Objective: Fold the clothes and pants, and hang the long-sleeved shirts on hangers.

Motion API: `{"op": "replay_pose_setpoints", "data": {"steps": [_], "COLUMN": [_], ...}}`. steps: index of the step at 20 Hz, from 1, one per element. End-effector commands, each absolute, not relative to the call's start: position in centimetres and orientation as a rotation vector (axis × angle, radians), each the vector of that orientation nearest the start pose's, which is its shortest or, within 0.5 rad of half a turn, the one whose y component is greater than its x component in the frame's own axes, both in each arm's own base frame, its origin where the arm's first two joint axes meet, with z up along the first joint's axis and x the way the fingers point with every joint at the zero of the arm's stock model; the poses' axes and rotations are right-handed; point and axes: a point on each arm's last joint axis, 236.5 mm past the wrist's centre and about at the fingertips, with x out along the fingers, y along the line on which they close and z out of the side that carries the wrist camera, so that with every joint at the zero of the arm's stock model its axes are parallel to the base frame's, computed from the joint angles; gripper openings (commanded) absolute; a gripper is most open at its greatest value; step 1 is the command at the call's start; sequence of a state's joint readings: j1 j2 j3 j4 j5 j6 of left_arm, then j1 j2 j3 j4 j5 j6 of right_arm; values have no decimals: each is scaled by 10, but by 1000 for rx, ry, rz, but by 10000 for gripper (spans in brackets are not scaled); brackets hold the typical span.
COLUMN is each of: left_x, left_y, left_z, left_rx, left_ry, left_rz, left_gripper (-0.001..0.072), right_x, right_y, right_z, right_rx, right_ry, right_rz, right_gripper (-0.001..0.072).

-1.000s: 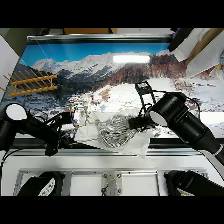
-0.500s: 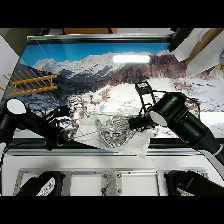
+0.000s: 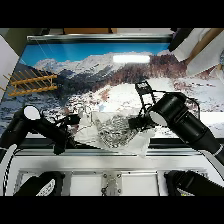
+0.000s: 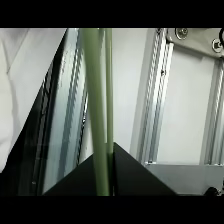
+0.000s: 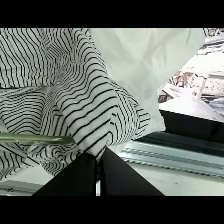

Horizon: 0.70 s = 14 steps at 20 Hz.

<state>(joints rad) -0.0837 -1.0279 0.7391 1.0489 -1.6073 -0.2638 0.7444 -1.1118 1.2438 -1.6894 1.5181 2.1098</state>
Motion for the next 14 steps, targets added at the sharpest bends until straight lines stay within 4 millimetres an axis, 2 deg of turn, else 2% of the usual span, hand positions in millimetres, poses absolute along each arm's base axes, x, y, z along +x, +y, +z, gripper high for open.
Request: {"op": "replay_pose_setpoints", "data": {"steps": [1, 3, 8, 10, 11, 14], "left_x": [171, 174, 174, 175, 175, 175], "left_y": [-149, -159, -160, -160, -160, -160], "left_z": [-22, -20, -26, -26, -26, -26], "left_rx": [490, 440, 414, 415, 415, 415], "left_ry": [1194, 1171, 1195, 1193, 1194, 1193], "left_rz": [-1484, -1491, -1500, -1498, -1498, -1497], "left_gripper": [10, 10, 9, 9, 10, 9], "right_x": [248, 248, 245, 244, 243, 232], "right_y": [191, 191, 192, 189, 187, 167], "right_z": [77, 77, 76, 77, 79, 84], "right_rx": [-141, -141, -137, -214, -271, -316], "right_ry": [1347, 1347, 1358, 1357, 1357, 1417], "right_rz": [164, 164, 170, 225, 261, 204], "right_gripper": [19, 19, 19, 19, 18, 17]}}
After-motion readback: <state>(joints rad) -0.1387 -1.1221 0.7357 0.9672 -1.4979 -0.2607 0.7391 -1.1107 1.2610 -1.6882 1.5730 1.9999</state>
